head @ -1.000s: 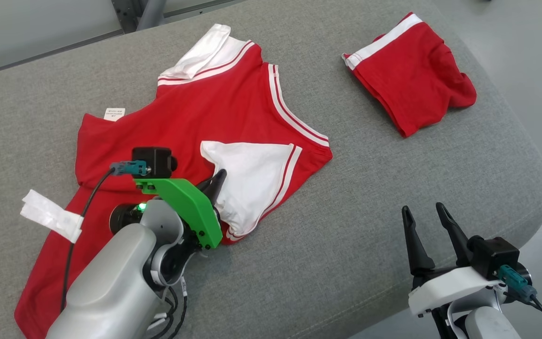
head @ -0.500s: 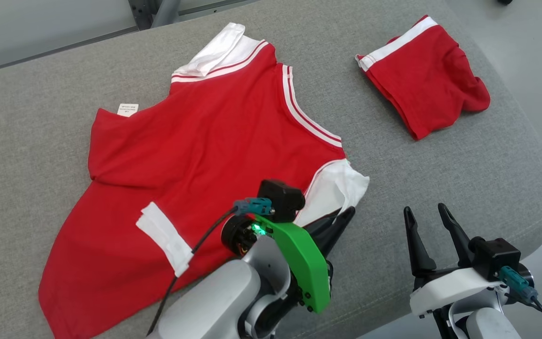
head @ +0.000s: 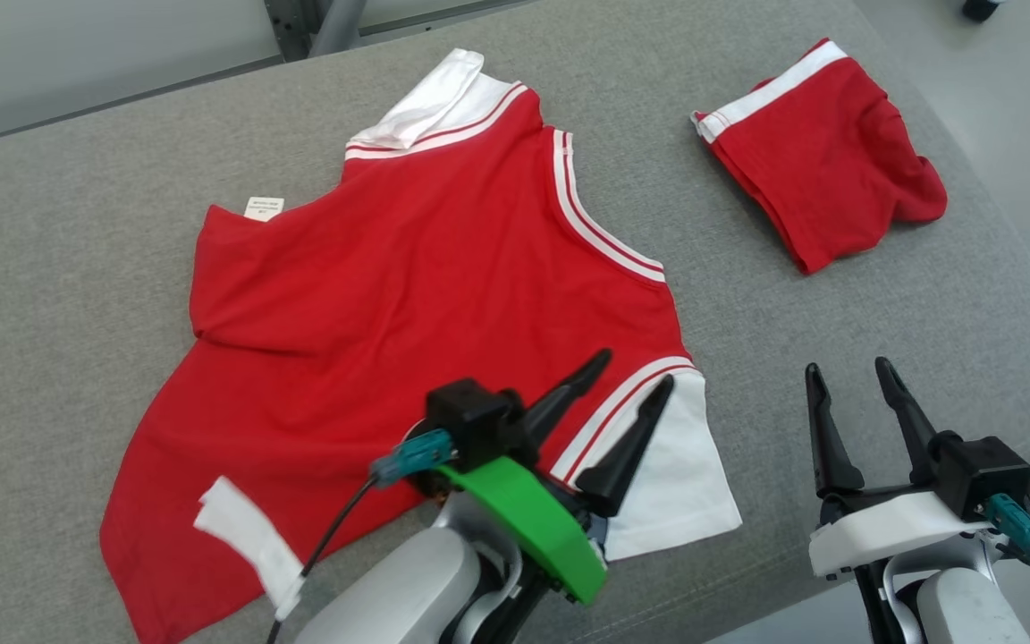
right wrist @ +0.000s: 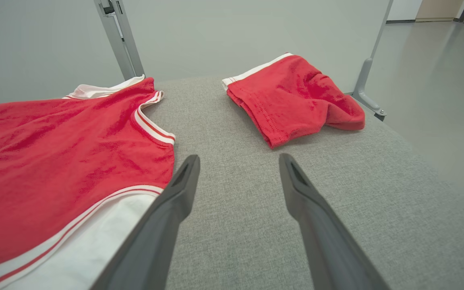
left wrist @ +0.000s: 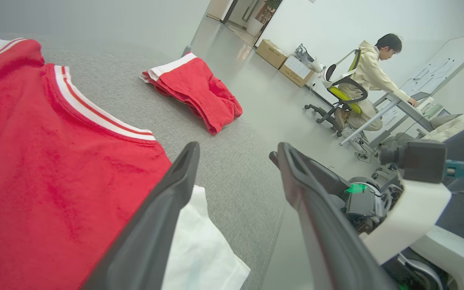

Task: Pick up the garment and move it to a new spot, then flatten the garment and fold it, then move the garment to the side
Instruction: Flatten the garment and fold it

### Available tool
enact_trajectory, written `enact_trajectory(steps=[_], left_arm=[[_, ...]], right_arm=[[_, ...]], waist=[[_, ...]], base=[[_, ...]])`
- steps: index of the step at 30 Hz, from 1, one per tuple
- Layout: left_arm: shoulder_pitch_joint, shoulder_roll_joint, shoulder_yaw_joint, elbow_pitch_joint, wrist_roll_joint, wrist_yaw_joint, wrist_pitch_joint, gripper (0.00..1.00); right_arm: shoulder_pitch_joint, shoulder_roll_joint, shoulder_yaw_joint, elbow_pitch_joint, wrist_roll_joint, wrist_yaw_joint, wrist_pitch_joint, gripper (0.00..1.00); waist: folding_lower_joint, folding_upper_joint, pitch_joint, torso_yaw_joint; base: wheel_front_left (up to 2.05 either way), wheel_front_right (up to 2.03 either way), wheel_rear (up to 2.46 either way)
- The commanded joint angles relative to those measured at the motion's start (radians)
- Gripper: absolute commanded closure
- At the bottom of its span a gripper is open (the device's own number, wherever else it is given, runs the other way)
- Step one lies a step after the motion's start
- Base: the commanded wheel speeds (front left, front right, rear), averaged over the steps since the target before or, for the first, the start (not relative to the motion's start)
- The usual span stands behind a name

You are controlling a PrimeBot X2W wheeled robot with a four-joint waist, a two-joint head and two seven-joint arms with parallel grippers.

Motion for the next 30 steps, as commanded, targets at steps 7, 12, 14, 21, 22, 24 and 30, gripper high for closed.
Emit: enact_trajectory(steps=[7, 12, 14, 21, 22, 24, 30], left_arm=[[0.171, 0.118, 0.144, -0.062, 0.135, 0.195, -0.117, 0.00], [0.312, 0.143, 0.304, -0.137, 0.253, 0.277, -0.120, 0.00], [0.373, 0.150, 0.357, -0.158, 0.307, 0.288, -0.120, 0.00], [0.525, 0.161, 0.497, -0.155, 0.415, 0.267, -0.120, 0.00], [0.542, 0.158, 0.522, -0.152, 0.428, 0.260, -0.120, 0.00], [0.578, 0.151, 0.564, -0.150, 0.457, 0.251, -0.120, 0.00], [0.652, 0.113, 0.681, -0.140, 0.521, 0.164, -0.120, 0.00]], right_arm=[[0.020, -0.001, -0.011, -0.081, -0.077, -0.002, -0.003, 0.00], [0.030, -0.001, -0.006, -0.110, -0.109, -0.002, -0.003, 0.00], [0.039, -0.001, 0.003, -0.112, -0.117, -0.002, -0.003, 0.00], [0.083, -0.001, 0.026, -0.088, -0.112, -0.002, -0.003, 0.00], [0.090, -0.001, 0.028, -0.084, -0.112, -0.002, -0.003, 0.00], [0.107, -0.001, 0.033, -0.069, -0.108, -0.002, -0.003, 0.00], [0.141, -0.001, 0.026, -0.039, -0.097, -0.002, -0.003, 0.00]], waist=[[0.0000, 0.0041, -0.093, 0.126], [0.0000, 0.0041, -0.150, 0.202], [0.0000, 0.0041, -0.173, 0.226], [0.0000, 0.0041, -0.235, 0.274], [0.0000, 0.0041, -0.241, 0.278], [0.0000, 0.0041, -0.253, 0.282], [0.0000, 0.0041, -0.271, 0.282]], base=[[0.00, 0.00, 0.00], [0.00, 0.00, 0.00], [0.00, 0.00, 0.00], [0.00, 0.00, 0.00], [0.00, 0.00, 0.00], [0.00, 0.00, 0.00], [0.00, 0.00, 0.00]])
